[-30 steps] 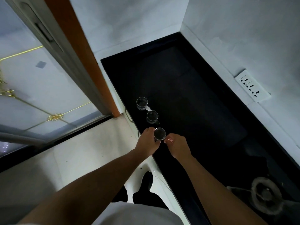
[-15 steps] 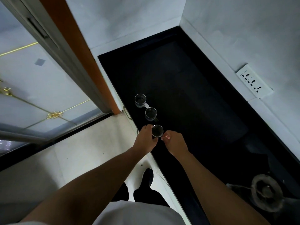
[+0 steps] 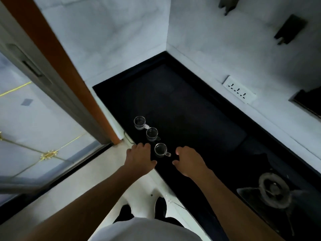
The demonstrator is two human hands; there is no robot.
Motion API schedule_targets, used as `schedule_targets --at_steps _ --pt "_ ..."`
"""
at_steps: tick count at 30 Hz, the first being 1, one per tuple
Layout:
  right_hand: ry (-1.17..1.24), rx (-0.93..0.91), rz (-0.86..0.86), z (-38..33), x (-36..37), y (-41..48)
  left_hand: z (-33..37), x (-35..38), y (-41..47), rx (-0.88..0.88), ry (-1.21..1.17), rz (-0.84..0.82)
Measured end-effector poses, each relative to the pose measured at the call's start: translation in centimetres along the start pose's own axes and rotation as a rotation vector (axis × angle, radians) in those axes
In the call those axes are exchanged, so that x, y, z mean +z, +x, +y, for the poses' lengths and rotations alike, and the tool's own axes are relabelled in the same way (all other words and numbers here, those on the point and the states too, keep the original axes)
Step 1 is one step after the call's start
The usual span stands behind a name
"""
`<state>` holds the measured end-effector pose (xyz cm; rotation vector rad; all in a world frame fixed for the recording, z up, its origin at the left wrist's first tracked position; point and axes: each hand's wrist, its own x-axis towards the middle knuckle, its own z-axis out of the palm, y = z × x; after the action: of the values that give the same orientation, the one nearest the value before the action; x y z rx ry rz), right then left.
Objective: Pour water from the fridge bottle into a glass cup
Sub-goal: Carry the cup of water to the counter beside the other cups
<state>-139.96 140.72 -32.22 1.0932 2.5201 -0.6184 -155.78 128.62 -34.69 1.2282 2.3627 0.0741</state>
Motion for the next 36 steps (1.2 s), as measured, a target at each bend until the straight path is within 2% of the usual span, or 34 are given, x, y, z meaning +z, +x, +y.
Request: schedule_targets --at_steps 5,15,24,29,36 --pt "-0.021 0.115 0.034 -1.9 -2.4 -6.5 0.0 -5.2 -3.7 0.155 0.111 -0.062" --pt "0.133 0.577 0.268 -5.6 -1.1 -22.1 4.4 -8.3 -10.5 0.667 0.360 -0.093" --pt "0.352 1.020 0.434 -5.2 7.2 -39.9 13.2 -2.7 -23.3 1.122 0.563 -0.179" --pt "0.439 1.217 0.527 -4.2 12.8 -50.2 18.5 1.7 -32.1 1.280 0.657 -0.223" --pt "0.454 1.379 0.607 -0.5 20.6 -66.6 27.1 10.3 -46.5 1.401 0.698 -0.276"
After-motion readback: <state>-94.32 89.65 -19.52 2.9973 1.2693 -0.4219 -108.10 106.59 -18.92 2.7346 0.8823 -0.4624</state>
